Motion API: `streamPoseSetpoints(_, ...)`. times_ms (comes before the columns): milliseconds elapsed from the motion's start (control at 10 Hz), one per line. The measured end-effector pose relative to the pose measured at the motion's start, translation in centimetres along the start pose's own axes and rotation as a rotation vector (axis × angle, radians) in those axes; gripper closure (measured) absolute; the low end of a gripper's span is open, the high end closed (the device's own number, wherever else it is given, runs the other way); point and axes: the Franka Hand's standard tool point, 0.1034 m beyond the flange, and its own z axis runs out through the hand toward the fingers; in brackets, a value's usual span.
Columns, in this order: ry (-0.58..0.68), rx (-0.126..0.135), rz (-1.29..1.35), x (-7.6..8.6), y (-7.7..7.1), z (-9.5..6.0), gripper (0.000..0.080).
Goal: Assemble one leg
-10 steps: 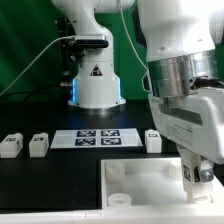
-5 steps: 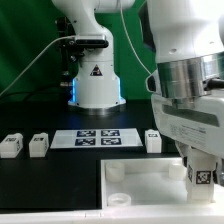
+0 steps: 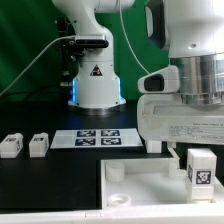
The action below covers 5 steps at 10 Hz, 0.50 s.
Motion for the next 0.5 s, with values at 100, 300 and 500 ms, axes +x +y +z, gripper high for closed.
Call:
streamPoseSetpoints(100,0.002,-0.004,-0.114,0.2,0.2,-0.1,0.0151)
streamPoseSetpoints(300,0.024,-0.025,-0.339,1.3,0.5,-0.6,0.0151)
streamPoseSetpoints(500,0.028,-0.034,-0.461,1.4,0.6,-0.6,0.0151)
